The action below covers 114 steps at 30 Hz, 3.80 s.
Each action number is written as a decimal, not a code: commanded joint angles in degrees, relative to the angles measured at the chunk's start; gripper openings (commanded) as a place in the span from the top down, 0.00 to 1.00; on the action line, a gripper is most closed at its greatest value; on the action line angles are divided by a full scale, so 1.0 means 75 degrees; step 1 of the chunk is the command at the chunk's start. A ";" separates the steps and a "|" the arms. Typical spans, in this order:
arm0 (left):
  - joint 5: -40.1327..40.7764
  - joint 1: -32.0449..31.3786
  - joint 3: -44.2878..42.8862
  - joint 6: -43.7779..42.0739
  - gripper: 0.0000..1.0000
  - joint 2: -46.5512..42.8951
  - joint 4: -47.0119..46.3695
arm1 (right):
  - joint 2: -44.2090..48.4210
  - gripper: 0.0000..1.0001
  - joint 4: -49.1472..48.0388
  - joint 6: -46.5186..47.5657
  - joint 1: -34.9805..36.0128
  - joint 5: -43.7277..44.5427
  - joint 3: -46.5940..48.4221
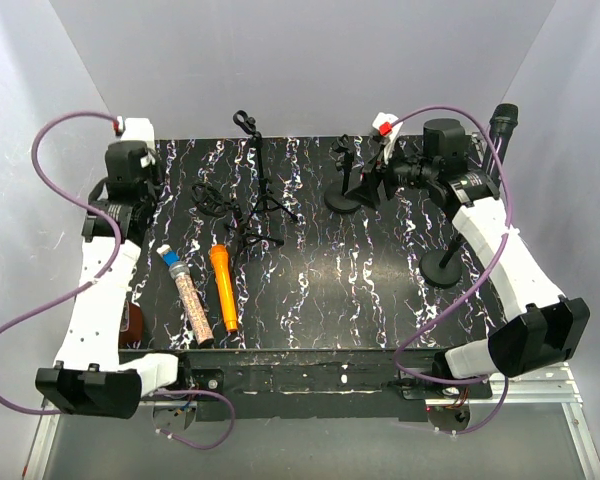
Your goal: Remove the microphone from the stand
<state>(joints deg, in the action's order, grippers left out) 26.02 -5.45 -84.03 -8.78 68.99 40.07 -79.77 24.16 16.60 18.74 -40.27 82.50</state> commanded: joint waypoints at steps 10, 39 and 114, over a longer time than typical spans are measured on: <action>-0.5348 0.2320 0.3126 0.3678 1.00 0.0023 0.2171 | 0.0171 0.24 -0.1078 -0.0236 -0.0015 -0.0490 -0.0640; -0.4618 0.0844 0.3025 0.3901 0.25 0.3587 0.2098 | -0.0613 0.16 -0.0993 -0.0606 0.0032 -0.0712 -0.0067; -0.9070 -0.5120 0.0587 -0.8273 0.30 0.2740 0.2964 | 0.0789 0.11 -0.3235 -0.1780 0.0349 0.0446 -0.1426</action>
<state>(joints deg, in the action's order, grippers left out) -35.24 -41.80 -80.03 -62.22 86.74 60.05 -80.49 -5.37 0.25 22.20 -41.67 73.01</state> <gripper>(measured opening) 0.722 0.897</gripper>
